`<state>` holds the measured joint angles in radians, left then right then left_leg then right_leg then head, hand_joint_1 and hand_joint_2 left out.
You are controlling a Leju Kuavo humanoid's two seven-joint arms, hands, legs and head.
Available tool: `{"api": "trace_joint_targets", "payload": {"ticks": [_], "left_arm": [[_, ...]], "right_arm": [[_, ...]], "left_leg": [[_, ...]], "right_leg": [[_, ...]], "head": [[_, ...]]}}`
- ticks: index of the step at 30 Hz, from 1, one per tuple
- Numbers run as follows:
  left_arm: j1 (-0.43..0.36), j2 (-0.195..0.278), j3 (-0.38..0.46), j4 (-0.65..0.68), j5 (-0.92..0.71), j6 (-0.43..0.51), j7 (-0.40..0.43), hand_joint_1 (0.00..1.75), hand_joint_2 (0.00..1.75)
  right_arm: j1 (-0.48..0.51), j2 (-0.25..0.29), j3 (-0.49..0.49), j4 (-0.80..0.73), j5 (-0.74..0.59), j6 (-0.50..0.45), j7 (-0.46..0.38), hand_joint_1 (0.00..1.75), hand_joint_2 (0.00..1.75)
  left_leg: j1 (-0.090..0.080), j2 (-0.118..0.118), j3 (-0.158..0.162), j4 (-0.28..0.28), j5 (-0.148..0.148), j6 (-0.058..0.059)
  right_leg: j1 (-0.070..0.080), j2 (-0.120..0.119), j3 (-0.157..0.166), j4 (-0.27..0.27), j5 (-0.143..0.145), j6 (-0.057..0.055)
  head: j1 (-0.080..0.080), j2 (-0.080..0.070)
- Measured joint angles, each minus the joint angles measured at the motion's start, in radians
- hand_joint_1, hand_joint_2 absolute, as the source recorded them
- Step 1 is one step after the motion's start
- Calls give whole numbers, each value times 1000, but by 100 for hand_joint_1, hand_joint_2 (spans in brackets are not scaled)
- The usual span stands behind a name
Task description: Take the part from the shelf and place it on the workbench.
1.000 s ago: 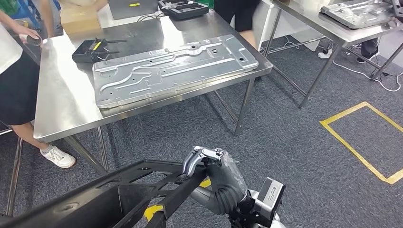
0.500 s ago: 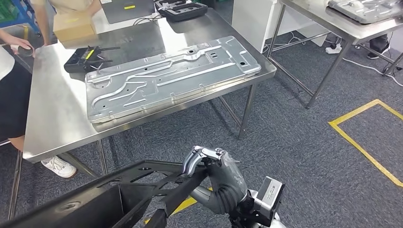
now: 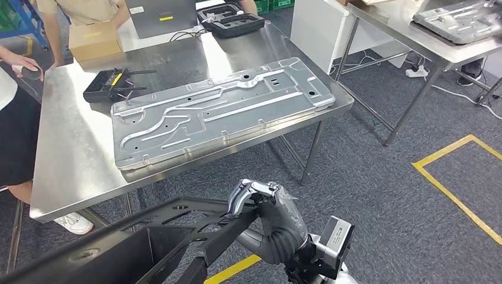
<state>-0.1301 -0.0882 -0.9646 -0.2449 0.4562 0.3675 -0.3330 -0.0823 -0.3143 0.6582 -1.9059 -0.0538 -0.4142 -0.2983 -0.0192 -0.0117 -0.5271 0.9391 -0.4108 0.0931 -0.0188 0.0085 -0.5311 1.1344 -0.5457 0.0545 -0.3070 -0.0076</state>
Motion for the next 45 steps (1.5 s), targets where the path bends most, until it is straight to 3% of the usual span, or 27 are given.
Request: {"api": "trace_joint_targets", "payload": {"ticks": [2,3,4,5,7,9,12,14,17,18,19,20,21,23,24,25,28,30,32,34,35,36,37,39,40,43,45], "left_arm": [[-1,-1,-4,0,0,1,1,0,175],[0,-1,-5,0,0,1,2,0,175],[1,-1,-7,0,0,1,2,0,175],[2,-1,-8,0,0,1,2,0,175],[2,-1,-9,0,0,2,2,0,175],[0,-1,-9,0,1,3,1,0,175],[-2,-1,-10,0,2,4,0,0,175],[-4,-1,-10,0,2,4,0,0,175],[-4,-1,-10,0,2,5,-1,0,175],[-3,-1,-11,0,2,5,0,0,175],[-3,-1,-11,0,2,5,0,0,175],[-3,-2,-11,0,2,5,1,0,175],[-3,-2,-11,0,2,4,2,0,175],[-3,-1,-11,0,2,4,7,0,175],[-3,-1,-11,0,2,3,8,0,175],[-4,0,-12,0,3,3,10,0,175],[-10,0,-13,-1,4,3,10,0,175],[-16,0,-14,-1,3,4,10,0,175],[-20,1,-16,-1,2,4,10,0,175],[-20,1,-18,-1,2,5,10,0,175],[-20,1,-20,-1,2,5,11,0,175],[-20,1,-21,-1,2,6,11,0,175],[-20,1,-23,-1,2,6,11,0,175],[-21,1,-26,-1,2,6,13,0,175],[-21,2,-27,-1,2,6,15,0,175],[-22,3,-29,-2,-1,6,17,0,175],[-23,3,-31,-2,-3,3,16,0,175]], "right_arm": [[2,-1,0,0,-1,-1,0,175,175],[4,-2,0,0,-2,-1,0,175,175],[5,-2,0,0,-2,-1,0,175,175],[5,-2,0,0,-2,-1,0,175,175],[9,-2,0,1,-2,-1,0,175,175],[12,-3,0,4,-3,-2,-2,175,175],[12,-3,0,5,-2,-4,-5,175,175],[11,-3,0,5,-1,-5,-7,175,175],[11,-3,0,5,-1,-5,-7,175,175],[11,-3,0,5,0,-5,-7,175,175],[11,-3,0,5,-1,-5,-8,175,175],[9,-3,0,5,-1,-4,-8,175,175],[6,-2,0,5,-3,-1,-8,175,175],[-2,-1,0,8,-7,8,-8,175,175],[-7,1,1,9,-9,13,-8,175,175],[-11,2,1,11,-11,16,-8,175,175],[-20,7,1,16,-11,17,-12,175,175],[-23,8,2,20,-11,16,-17,175,175],[-22,8,2,23,-11,16,-21,175,175],[-20,8,3,25,-11,16,-25,175,175],[-20,8,3,25,-11,16,-27,175,175],[-19,8,4,25,-11,15,-28,175,175],[-18,8,4,26,-11,15,-29,175,175],[-16,9,4,29,-12,14,-31,175,175],[-15,9,4,30,-12,14,-32,175,175],[-16,11,4,31,-10,14,-36,175,175],[-17,13,4,31,-8,16,-38,175,175]], "left_leg": [[2,-1,12,0,-15,0],[3,-2,21,0,-25,-2],[5,-3,33,1,-35,-5],[9,-4,47,1,-47,-10],[13,-5,71,4,-73,-23],[11,-3,85,5,-95,-38],[11,-2,87,23,-100,-53],[15,0,37,112,-106,-62],[18,2,-102,310,-177,-74],[18,2,-135,336,-197,-74],[17,2,-152,328,-199,-71],[15,2,-154,287,-176,-64],[11,2,-148,224,-128,-52],[-5,0,-133,98,-4,-23],[-12,0,-126,62,35,-14],[-17,-1,-119,41,51,-10],[-13,0,-74,13,41,-4],[-8,-1,-44,2,32,5],[-7,-3,-27,1,17,9],[-6,-7,-7,2,0,7],[-4,-9,5,3,-10,4],[-3,-10,18,3,-21,0],[-3,-11,30,6,-33,-6],[-5,-10,42,11,-55,-17],[-7,-10,43,14,-62,-22],[-6,-8,41,29,-79,-38],[1,-6,1,109,-120,-54]], "right_leg": [[-2,-1,-87,103,-47,7],[-4,-1,-115,117,-58,12],[-5,-2,-127,98,-47,17],[-7,-3,-123,49,-13,23],[-13,-8,-97,-79,87,30],[-13,-14,-84,-141,138,18],[-12,-13,-75,-144,131,-14],[-14,-13,-61,-146,120,-26],[-11,-11,-36,-148,95,-33],[-10,-9,-24,-148,85,-33],[-8,-8,-8,-148,73,-33],[-5,-7,9,-149,61,-33],[-3,-7,27,-150,48,-33],[1,-4,55,-153,26,-28],[1,-2,63,-157,17,-24],[0,1,70,-157,15,-18],[0,0,70,-113,30,-5],[1,-1,14,-8,20,0],[1,-2,-72,101,-37,5],[-1,-2,-123,119,-81,13],[-2,-3,-127,83,-66,17],[-3,-3,-117,21,-20,21],[-4,-5,-105,-49,44,22],[-5,-8,-88,-141,133,10],[-4,-9,-88,-154,148,1],[-6,-8,-82,-155,146,-21],[-9,-8,-77,-156,142,-29]], "head": [[0,0],[0,0],[0,0],[0,0],[-1,0],[-3,0],[-4,0],[-4,0],[-4,0],[-4,0],[-4,0],[-4,0],[-4,0],[-4,0],[-5,0],[-5,0],[-3,0],[-2,0],[-2,0],[-3,0],[-3,0],[-3,0],[-3,0],[-4,0],[-5,0],[-5,0],[-5,0]]}}
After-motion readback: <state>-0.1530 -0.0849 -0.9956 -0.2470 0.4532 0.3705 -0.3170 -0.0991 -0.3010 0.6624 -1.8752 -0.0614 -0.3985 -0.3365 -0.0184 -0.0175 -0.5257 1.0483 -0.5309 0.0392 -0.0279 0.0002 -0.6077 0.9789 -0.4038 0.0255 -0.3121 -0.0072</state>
